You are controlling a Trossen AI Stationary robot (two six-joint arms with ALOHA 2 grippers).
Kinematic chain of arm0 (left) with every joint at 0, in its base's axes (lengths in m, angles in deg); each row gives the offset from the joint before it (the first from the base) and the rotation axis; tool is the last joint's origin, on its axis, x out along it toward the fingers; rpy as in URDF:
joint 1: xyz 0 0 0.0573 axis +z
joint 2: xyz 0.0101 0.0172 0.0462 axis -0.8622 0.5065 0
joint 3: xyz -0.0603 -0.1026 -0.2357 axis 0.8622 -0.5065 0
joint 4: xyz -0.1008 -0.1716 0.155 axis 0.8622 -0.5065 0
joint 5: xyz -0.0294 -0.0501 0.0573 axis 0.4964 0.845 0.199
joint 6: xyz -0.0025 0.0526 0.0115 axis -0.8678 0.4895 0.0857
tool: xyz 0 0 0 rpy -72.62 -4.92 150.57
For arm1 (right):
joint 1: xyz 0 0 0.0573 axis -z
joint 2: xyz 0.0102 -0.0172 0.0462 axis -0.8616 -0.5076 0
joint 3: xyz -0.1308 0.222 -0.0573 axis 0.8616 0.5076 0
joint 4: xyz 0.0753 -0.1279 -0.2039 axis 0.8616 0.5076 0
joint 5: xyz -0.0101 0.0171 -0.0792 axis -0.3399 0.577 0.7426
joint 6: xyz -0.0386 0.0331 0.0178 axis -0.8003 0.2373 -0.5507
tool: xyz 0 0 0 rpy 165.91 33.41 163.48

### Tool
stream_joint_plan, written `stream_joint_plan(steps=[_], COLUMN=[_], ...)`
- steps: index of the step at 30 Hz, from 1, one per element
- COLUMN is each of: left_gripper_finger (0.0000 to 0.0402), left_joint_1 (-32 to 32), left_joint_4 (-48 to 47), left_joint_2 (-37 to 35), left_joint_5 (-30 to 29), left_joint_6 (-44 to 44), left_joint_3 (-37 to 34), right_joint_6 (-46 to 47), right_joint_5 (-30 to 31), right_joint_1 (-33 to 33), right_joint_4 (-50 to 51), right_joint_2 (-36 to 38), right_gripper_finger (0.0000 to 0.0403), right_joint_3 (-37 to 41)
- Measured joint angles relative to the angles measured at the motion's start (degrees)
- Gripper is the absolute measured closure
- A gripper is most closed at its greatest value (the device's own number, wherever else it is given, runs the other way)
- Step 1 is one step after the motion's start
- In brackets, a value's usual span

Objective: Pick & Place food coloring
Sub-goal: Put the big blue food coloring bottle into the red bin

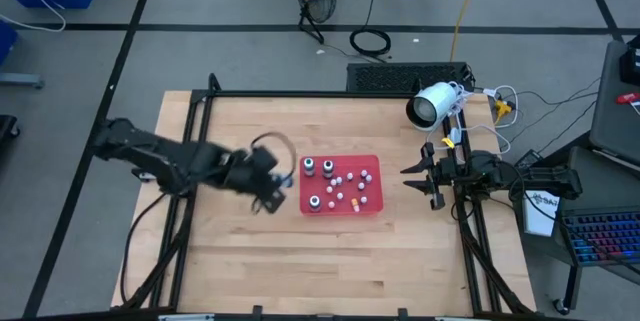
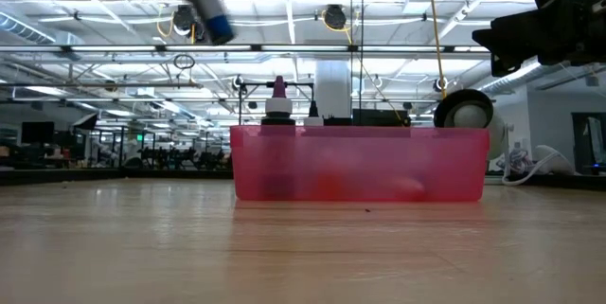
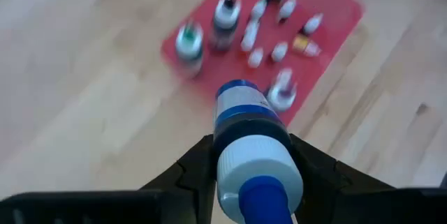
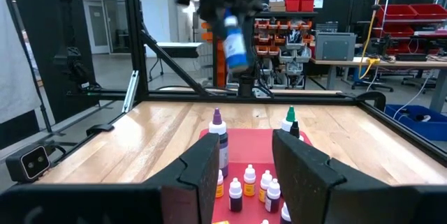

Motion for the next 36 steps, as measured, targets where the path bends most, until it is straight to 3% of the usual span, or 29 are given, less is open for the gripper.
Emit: stream_joint_plan(steps=[7,13,20,36], left_gripper_finger=[0.0262,0.0262,0.0262,0.0265], left_joint_1=[10.4,14.3,14.9,15.2], left_joint_4=[-8.9,-19.5,-16.7,-5.6], left_joint_2=[17.2,32.3,39.4,39.9], left_joint_5=[8.4,9.4,12.3,17.9], left_joint_6=[17.9,25.9,30.5,30.3], left_joint_3=[19.6,30.7,30.8,21.0], right_joint_6=[0.0,0.0,0.0,0.0], right_joint_5=[0.0,0.0,0.0,0.0], right_joint_1=[0.0,0.0,0.0,0.0], right_joint_4=[0.0,0.0,0.0,0.0], right_joint_2=[0.0,0.0,0.0,0.0], right_gripper_finger=[0.0277,0.0277,0.0277,0.0277], right_joint_3=[0.0,0.0,0.0,0.0])
